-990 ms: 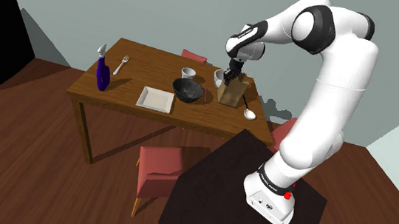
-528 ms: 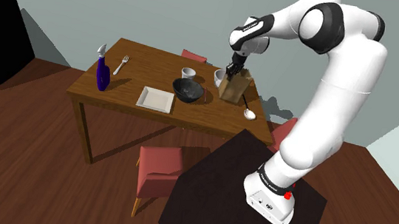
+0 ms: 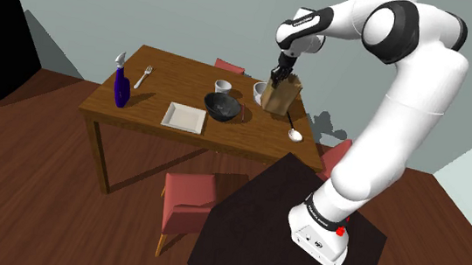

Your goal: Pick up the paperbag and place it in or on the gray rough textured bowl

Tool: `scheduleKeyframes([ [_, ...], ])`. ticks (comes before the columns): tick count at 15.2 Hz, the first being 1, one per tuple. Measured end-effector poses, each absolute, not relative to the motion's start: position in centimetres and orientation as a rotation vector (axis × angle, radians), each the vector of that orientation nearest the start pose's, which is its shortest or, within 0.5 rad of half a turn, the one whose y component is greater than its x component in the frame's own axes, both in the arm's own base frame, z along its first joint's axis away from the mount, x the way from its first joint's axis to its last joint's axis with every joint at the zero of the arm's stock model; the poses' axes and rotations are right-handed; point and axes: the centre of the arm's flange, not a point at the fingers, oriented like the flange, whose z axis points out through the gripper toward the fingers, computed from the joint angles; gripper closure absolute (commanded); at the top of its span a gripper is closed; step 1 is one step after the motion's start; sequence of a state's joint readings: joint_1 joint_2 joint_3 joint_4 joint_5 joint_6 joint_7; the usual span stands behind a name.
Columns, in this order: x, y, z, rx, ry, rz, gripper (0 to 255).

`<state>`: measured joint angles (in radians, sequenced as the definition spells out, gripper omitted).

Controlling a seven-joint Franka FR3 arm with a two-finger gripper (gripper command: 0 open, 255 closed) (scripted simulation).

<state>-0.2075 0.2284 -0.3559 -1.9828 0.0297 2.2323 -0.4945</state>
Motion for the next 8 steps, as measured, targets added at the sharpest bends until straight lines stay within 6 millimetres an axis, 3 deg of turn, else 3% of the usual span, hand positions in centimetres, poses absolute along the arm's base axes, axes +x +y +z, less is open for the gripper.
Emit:
scheduleKeyframes([
  [8, 51.0, -31.4, 40.1, -3.205, 0.123, -0.005, 255],
])
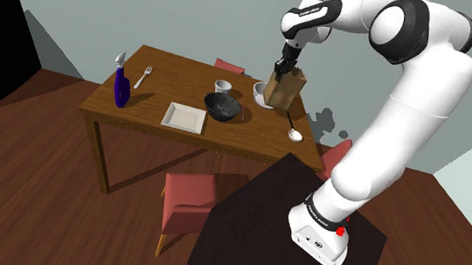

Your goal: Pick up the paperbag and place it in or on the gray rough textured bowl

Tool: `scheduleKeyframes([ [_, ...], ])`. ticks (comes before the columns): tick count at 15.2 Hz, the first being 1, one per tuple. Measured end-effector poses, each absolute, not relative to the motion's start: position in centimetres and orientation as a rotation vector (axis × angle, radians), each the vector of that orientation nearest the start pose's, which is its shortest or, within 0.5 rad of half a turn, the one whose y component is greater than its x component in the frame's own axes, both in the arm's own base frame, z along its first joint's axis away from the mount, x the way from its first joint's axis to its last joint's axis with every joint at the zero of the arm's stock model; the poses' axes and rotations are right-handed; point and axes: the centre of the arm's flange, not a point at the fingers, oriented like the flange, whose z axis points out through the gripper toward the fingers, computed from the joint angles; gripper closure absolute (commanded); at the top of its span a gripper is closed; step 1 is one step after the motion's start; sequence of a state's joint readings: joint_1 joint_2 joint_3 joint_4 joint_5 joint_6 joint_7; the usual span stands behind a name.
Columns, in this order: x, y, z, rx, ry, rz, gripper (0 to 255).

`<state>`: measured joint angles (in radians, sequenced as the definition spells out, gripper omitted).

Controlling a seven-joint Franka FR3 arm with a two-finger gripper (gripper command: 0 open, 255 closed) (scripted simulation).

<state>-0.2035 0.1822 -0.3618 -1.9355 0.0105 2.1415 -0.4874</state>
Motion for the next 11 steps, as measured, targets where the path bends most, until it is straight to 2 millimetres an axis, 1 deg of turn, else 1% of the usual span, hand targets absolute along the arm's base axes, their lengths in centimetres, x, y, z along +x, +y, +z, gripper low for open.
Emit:
scheduleKeyframes([
  [5, 50.9, -31.3, 42.8, -3.205, 0.124, -0.005, 255],
  [7, 51.6, -29.9, 43.4, -3.205, 0.123, -0.005, 255],
  [11, 54.2, -25.8, 44.3, -3.204, 0.121, -0.004, 255],
])
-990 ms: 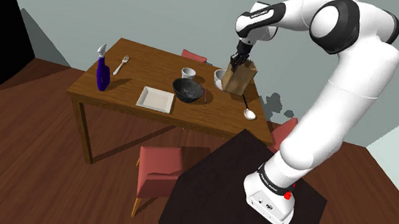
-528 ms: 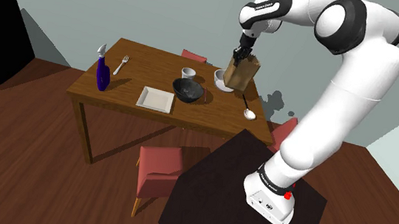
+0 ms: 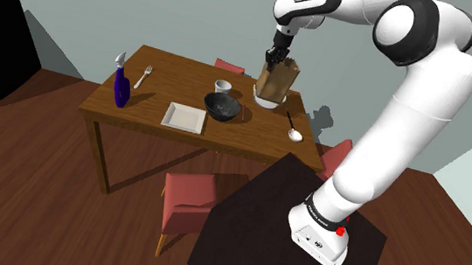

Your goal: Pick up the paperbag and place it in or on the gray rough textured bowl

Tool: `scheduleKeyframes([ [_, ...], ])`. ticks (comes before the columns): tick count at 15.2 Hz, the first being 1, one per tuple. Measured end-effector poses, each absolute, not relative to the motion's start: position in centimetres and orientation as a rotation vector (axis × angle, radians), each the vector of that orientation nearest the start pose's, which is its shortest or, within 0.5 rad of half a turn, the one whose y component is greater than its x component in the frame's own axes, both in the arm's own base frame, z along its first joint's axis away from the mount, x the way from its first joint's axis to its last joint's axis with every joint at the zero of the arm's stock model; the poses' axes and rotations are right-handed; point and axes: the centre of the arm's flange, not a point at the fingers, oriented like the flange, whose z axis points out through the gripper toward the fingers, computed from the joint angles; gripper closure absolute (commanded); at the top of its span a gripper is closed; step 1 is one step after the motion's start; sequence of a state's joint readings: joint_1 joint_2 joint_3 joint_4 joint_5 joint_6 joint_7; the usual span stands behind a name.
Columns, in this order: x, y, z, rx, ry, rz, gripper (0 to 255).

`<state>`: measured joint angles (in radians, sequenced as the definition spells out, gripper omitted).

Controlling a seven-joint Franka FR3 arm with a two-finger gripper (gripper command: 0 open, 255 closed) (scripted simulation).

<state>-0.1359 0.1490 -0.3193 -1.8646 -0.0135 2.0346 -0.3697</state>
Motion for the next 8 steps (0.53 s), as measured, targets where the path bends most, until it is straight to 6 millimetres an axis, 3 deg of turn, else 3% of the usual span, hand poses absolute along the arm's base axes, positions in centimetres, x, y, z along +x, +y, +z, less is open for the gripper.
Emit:
scheduleKeyframes([
  [8, 58.5, -16.8, 46.8, -3.206, 0.121, -0.005, 255],
])
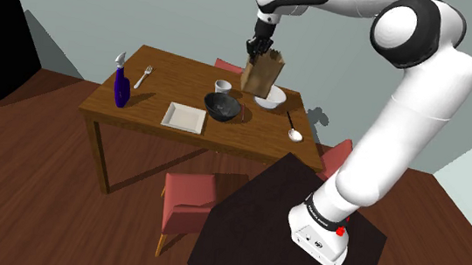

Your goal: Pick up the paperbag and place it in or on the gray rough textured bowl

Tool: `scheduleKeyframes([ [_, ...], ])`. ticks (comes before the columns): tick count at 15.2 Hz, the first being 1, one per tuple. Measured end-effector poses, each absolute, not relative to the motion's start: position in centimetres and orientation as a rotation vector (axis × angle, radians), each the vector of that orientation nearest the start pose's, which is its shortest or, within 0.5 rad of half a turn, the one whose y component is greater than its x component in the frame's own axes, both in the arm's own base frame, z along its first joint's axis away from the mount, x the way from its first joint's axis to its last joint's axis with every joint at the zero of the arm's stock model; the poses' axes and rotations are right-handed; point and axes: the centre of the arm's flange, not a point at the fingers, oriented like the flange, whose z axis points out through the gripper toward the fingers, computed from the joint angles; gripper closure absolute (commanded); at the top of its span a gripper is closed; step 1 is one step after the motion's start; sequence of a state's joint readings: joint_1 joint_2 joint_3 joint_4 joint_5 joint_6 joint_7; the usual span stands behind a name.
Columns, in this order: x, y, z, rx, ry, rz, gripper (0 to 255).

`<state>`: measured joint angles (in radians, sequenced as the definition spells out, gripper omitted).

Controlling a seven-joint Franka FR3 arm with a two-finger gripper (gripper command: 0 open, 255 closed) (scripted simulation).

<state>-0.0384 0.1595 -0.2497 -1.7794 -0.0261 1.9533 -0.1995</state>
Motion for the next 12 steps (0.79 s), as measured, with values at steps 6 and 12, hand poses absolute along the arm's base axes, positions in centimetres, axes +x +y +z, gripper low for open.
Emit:
scheduleKeyframes([
  [6, 62.3, -9.9, 48.7, -3.205, 0.122, -0.005, 255],
  [12, 65.2, -4.6, 48.8, -3.205, 0.122, -0.004, 255],
])
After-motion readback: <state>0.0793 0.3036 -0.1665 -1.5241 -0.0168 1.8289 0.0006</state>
